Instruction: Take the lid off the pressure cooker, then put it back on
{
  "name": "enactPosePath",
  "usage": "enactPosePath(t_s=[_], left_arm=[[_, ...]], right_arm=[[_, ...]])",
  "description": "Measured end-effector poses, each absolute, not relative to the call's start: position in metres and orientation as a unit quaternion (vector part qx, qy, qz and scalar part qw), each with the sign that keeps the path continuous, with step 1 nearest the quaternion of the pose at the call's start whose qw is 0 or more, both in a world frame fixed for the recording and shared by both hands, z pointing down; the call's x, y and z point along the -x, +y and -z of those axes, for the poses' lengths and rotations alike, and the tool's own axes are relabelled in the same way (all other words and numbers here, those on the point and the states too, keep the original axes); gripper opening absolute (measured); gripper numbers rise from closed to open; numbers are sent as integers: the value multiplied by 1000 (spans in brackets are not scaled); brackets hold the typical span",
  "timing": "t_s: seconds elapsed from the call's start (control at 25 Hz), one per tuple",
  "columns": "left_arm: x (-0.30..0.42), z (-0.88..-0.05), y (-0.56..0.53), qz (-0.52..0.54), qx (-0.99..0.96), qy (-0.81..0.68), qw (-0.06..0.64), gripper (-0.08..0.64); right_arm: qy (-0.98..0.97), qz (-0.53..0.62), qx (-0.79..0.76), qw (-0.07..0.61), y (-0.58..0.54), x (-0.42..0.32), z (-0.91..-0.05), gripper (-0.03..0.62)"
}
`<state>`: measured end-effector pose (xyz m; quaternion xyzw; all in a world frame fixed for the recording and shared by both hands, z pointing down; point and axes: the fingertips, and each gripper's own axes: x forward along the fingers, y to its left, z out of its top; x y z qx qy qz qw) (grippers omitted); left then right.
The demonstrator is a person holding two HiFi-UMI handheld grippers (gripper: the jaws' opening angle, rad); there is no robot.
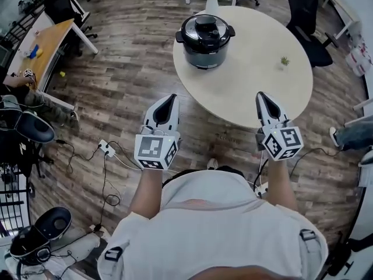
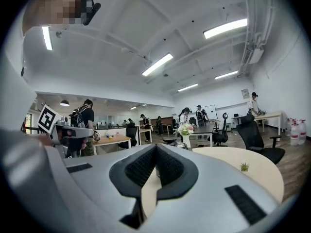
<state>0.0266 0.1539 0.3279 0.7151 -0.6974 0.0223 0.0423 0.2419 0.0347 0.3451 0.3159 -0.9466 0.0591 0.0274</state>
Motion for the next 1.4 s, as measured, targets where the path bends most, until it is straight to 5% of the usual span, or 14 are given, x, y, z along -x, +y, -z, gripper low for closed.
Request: enactPosePath(t_s=[0.68, 1.4], left_arm=[[37, -347, -15, -30, -738, -671, 64, 8], [224, -354, -148, -20, -779, -624, 63, 8]], right_arm=[[-935, -80, -344, 32, -119, -191, -366, 2], [-905, -49, -420, 49, -220, -28, -352, 2]])
